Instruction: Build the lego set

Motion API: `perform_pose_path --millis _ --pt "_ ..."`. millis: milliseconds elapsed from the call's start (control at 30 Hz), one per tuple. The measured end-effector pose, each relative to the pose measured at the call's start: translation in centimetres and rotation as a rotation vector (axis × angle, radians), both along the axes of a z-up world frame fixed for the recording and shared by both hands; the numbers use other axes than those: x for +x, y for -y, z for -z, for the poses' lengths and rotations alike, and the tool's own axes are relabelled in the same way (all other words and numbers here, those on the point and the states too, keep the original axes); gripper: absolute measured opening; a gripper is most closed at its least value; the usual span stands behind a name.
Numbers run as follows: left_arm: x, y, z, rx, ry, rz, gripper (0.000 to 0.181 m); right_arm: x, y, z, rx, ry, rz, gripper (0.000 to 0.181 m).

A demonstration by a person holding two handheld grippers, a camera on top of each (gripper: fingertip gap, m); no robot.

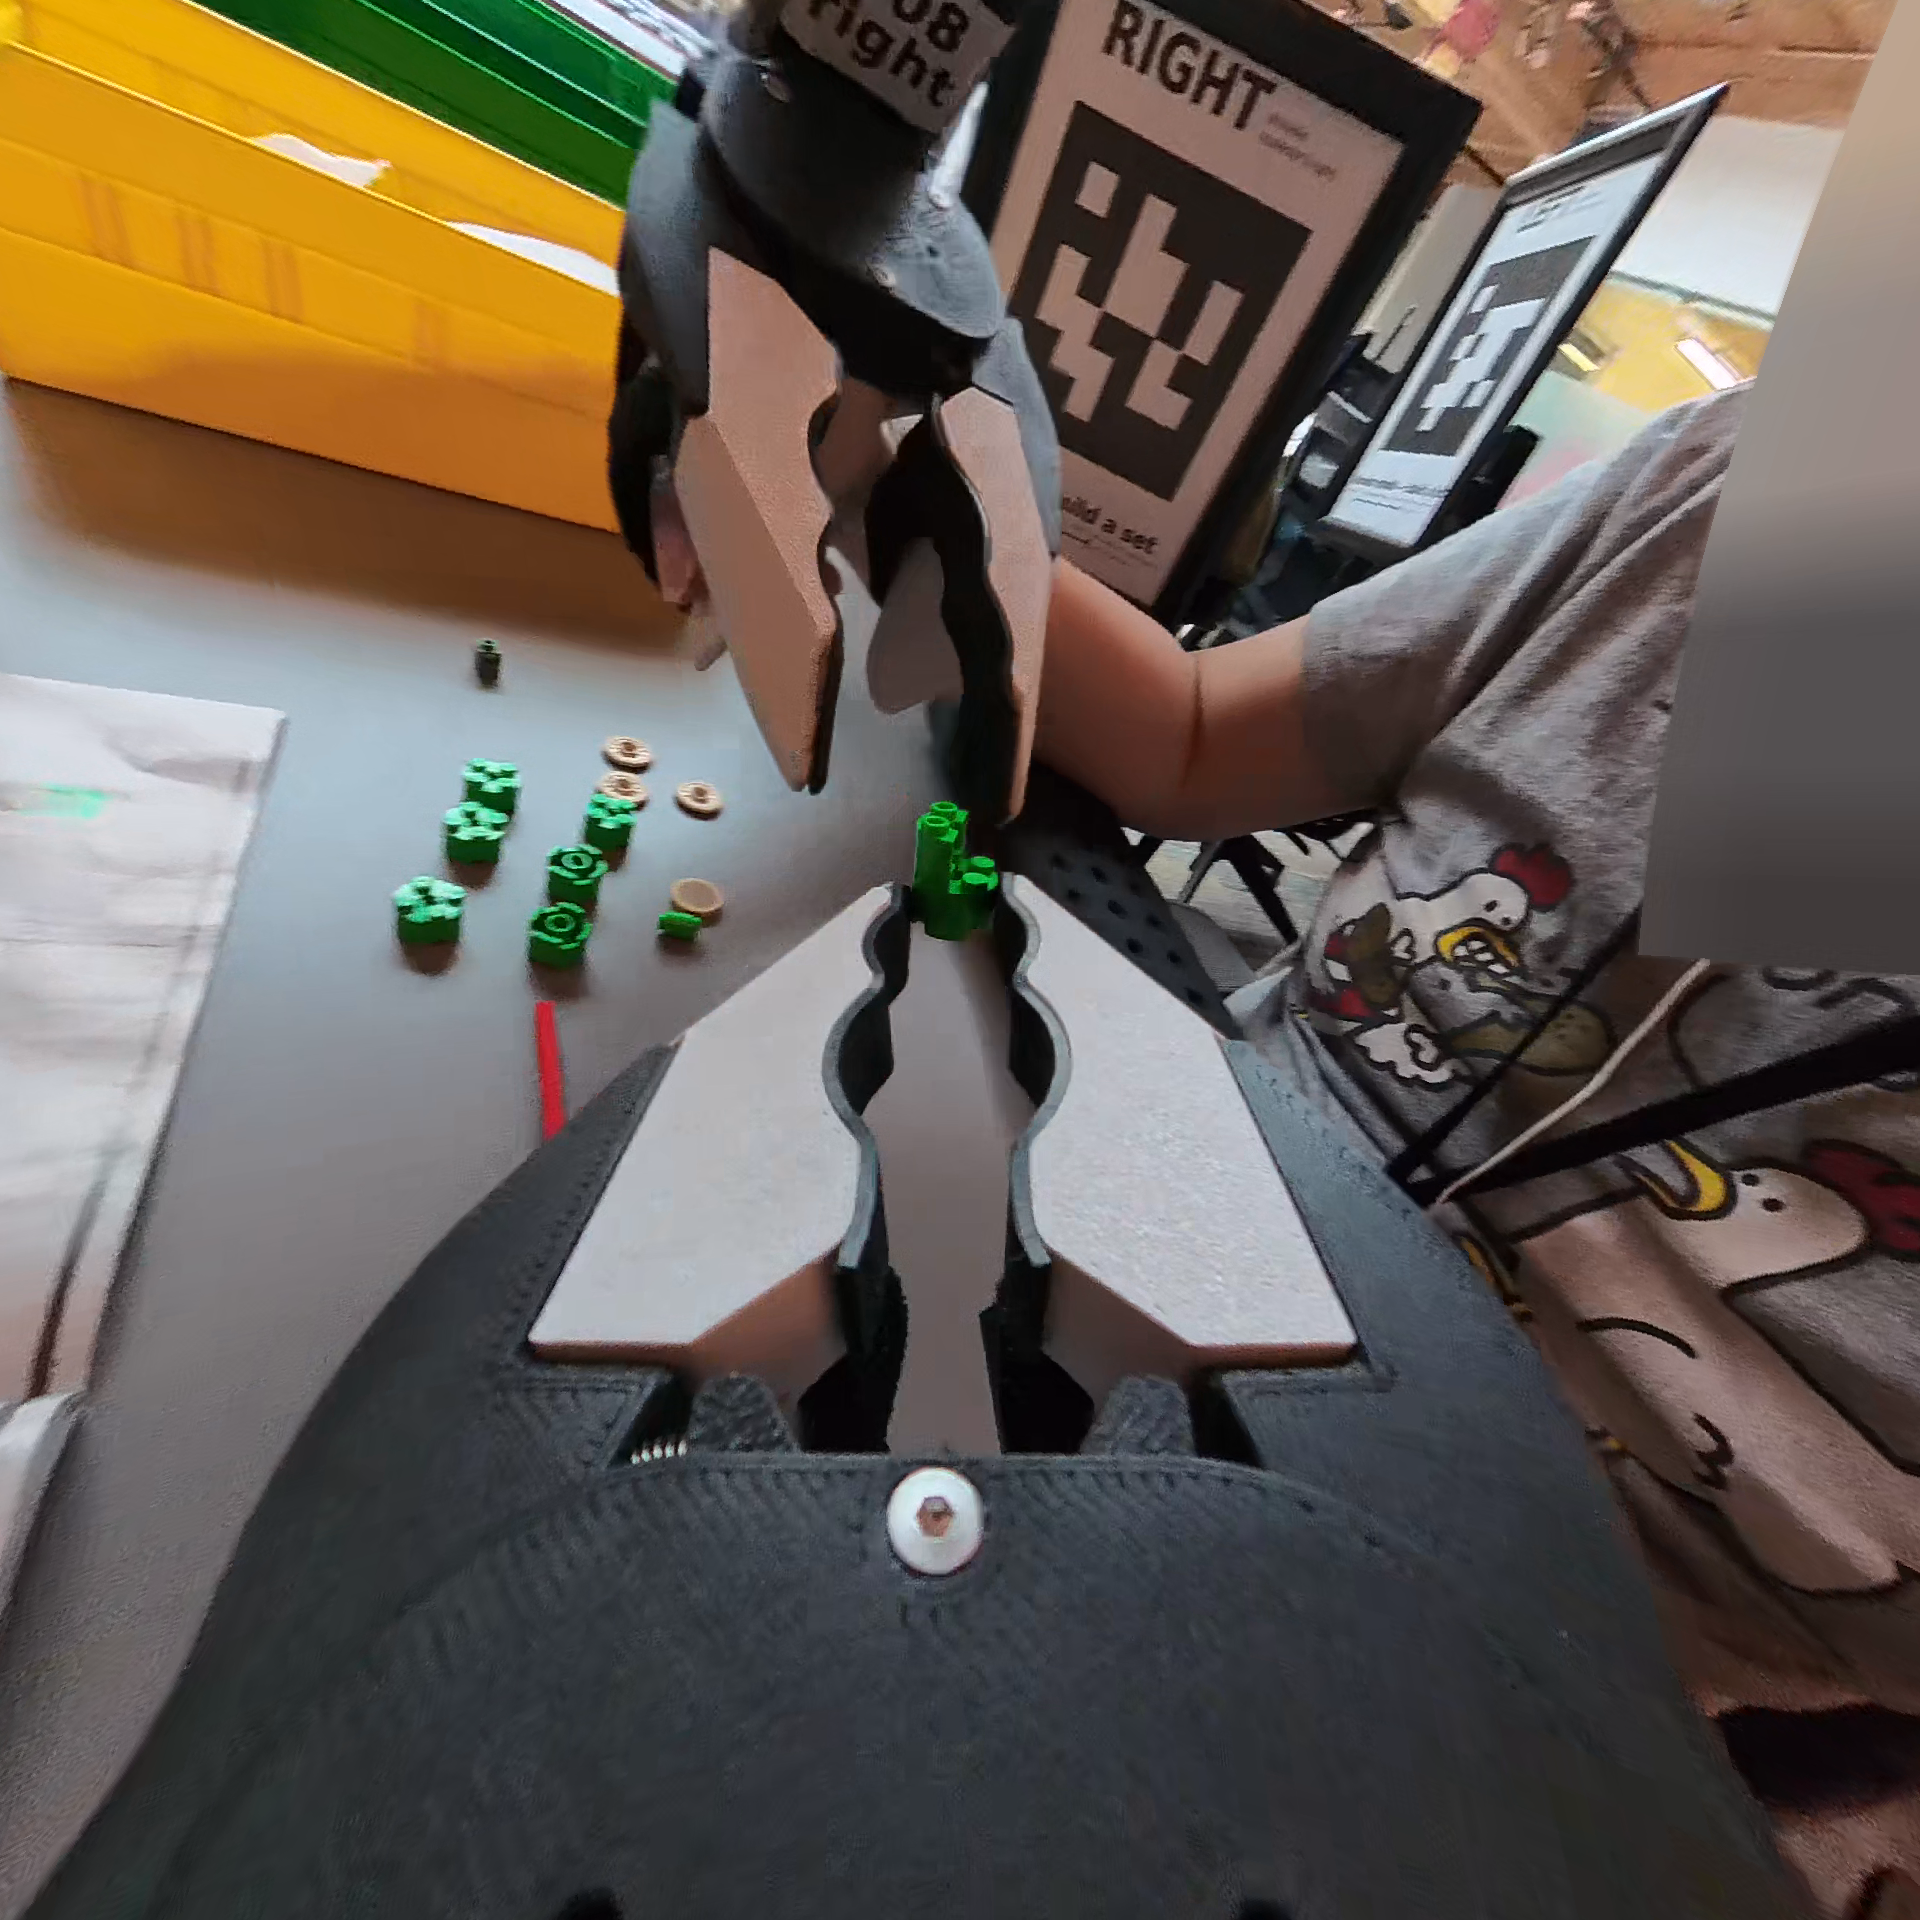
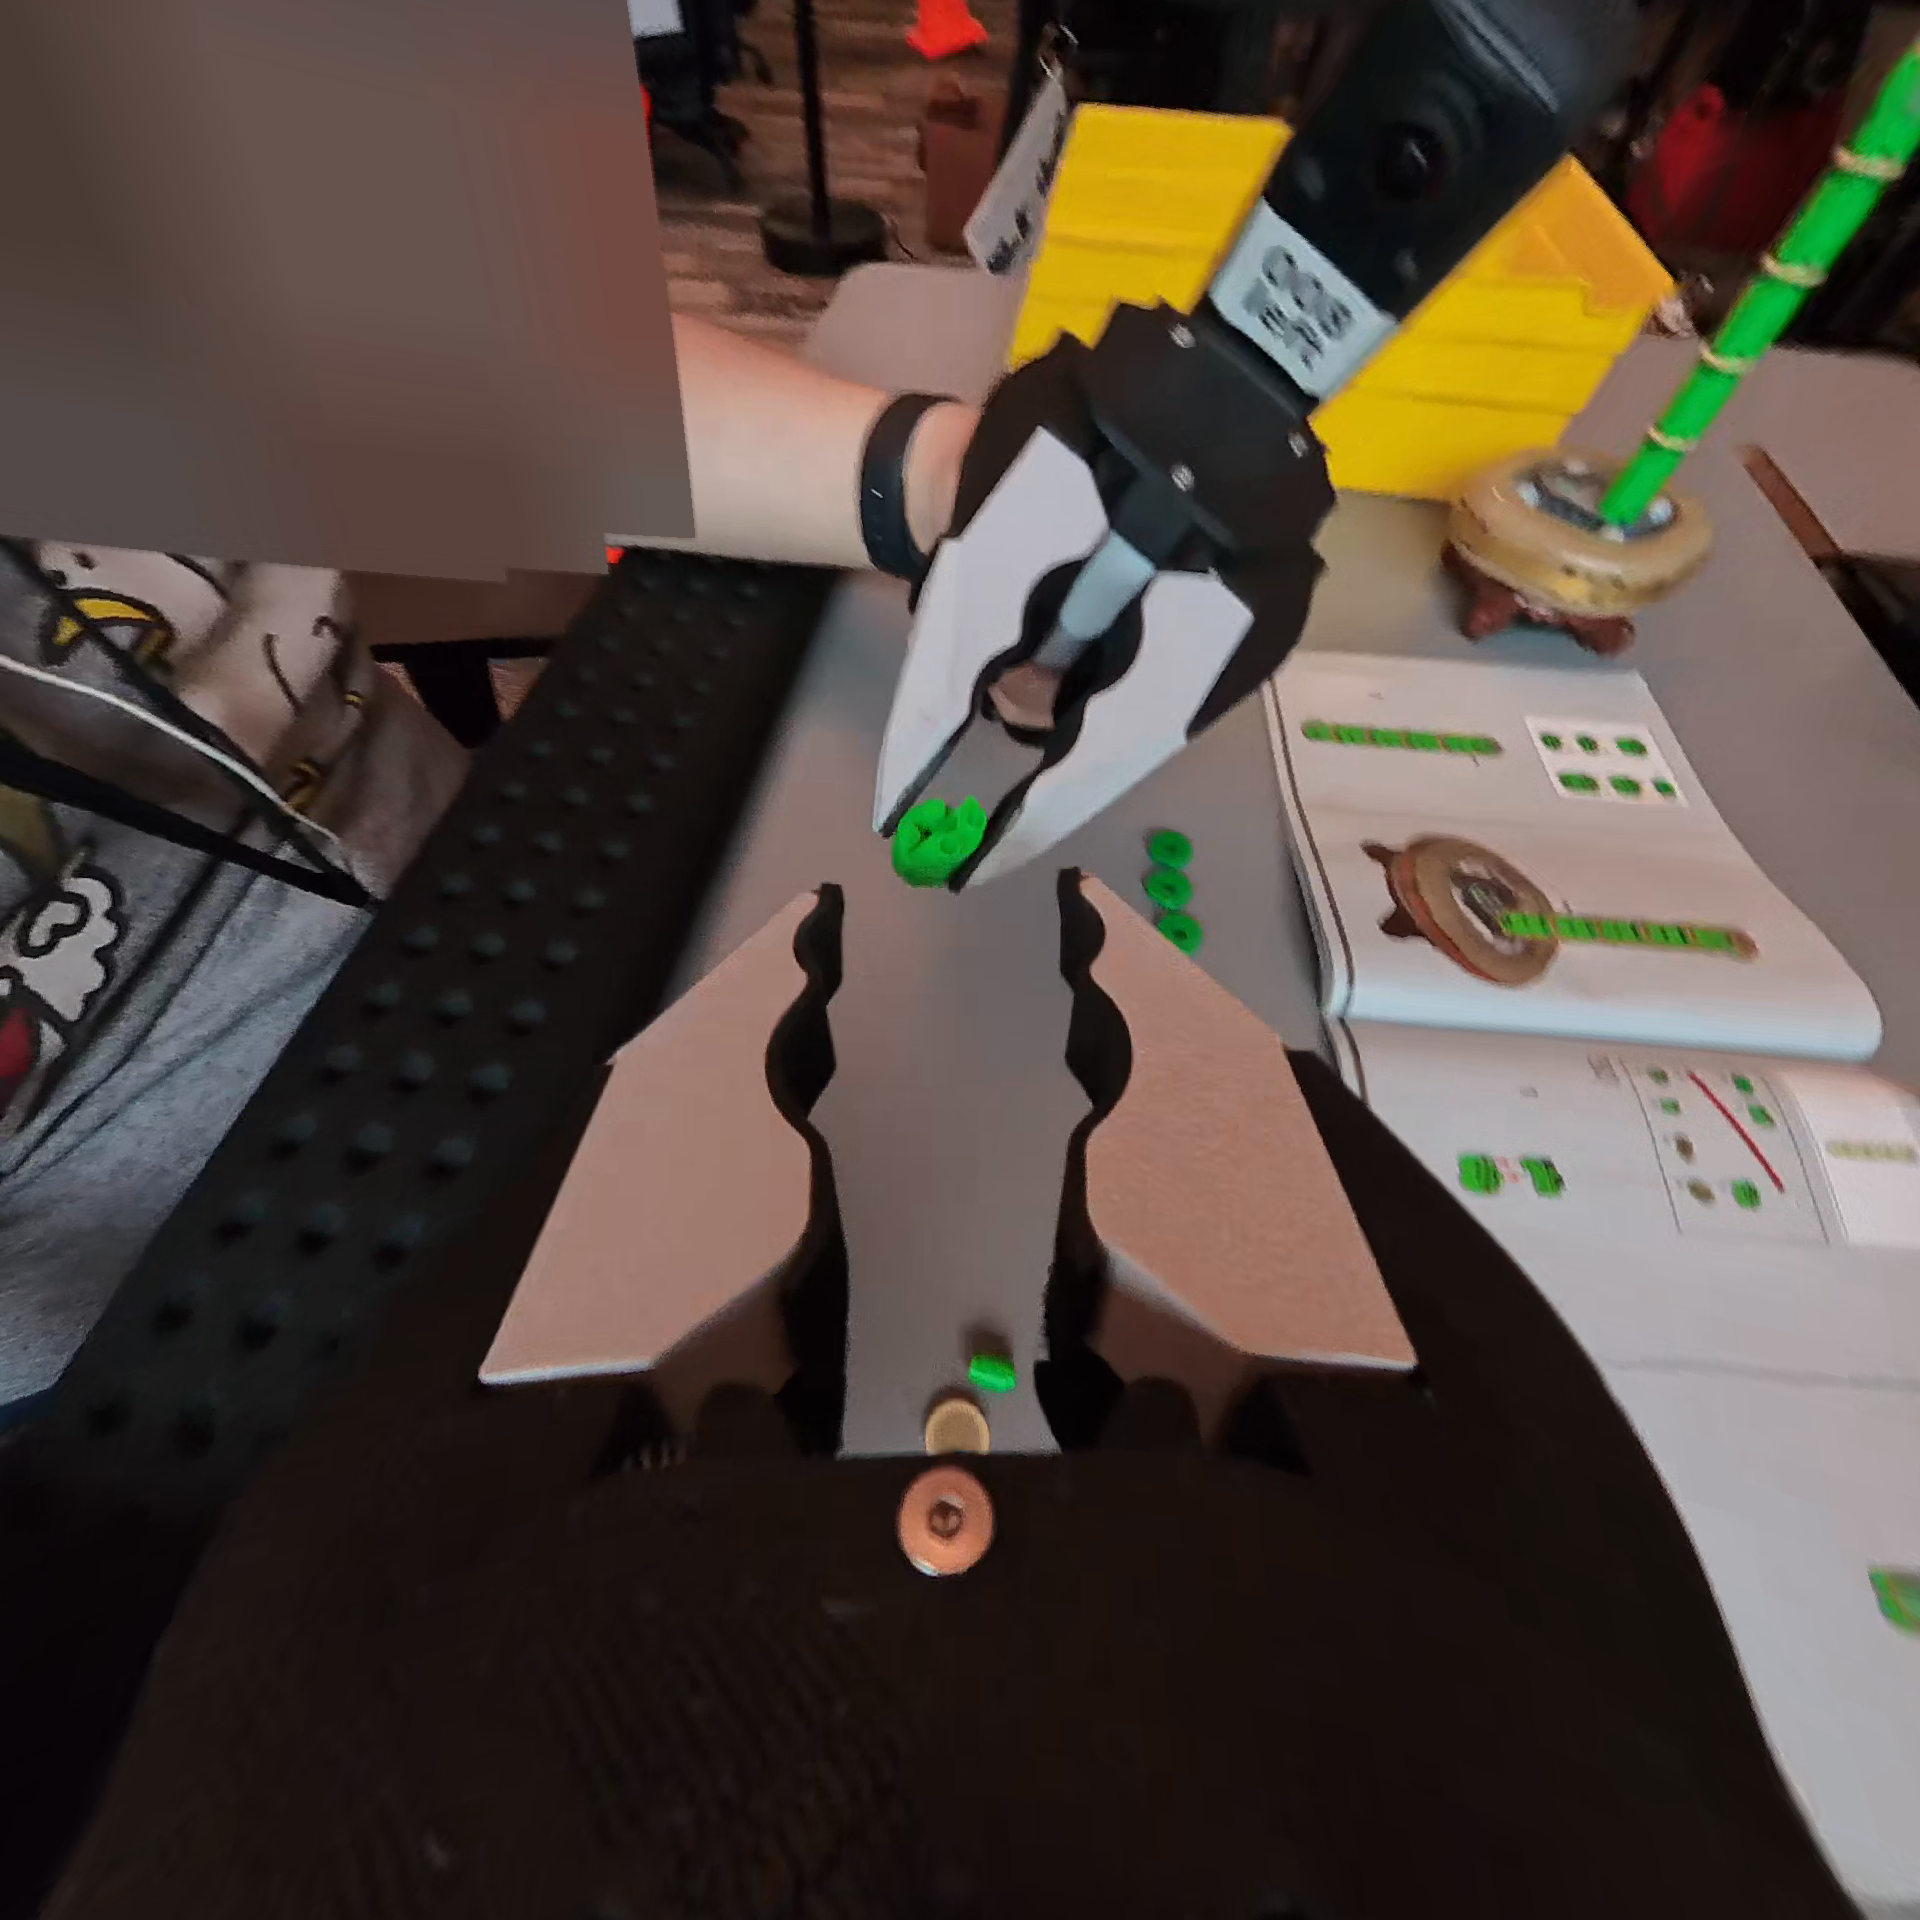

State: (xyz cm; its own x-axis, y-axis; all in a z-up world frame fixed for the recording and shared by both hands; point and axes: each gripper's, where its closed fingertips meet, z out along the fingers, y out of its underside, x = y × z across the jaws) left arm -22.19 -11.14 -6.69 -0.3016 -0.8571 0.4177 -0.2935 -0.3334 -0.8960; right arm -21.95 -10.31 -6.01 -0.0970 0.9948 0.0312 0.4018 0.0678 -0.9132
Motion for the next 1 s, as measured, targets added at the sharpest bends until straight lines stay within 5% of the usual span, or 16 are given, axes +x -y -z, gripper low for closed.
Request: perform_pose_path --millis 333,433,1000 --pt "0.1 3.2 -1.3 -0.141 0.054 0.191 0.014 -2.1 3.4 -0.9 0.052 -0.053 -0.153 0.036" --pt "0.1 3.5 -1.1 -0.140 0.044 0.204 0.014 -1.9 3.8 -0.8 0.009 -0.053 -0.189 0.019" --pt "0.2 2.6 -1.3 -0.183 0.064 0.175 0.015 -1.4 3.1 -1.2 -0.012 -0.061 -0.153 0.015"
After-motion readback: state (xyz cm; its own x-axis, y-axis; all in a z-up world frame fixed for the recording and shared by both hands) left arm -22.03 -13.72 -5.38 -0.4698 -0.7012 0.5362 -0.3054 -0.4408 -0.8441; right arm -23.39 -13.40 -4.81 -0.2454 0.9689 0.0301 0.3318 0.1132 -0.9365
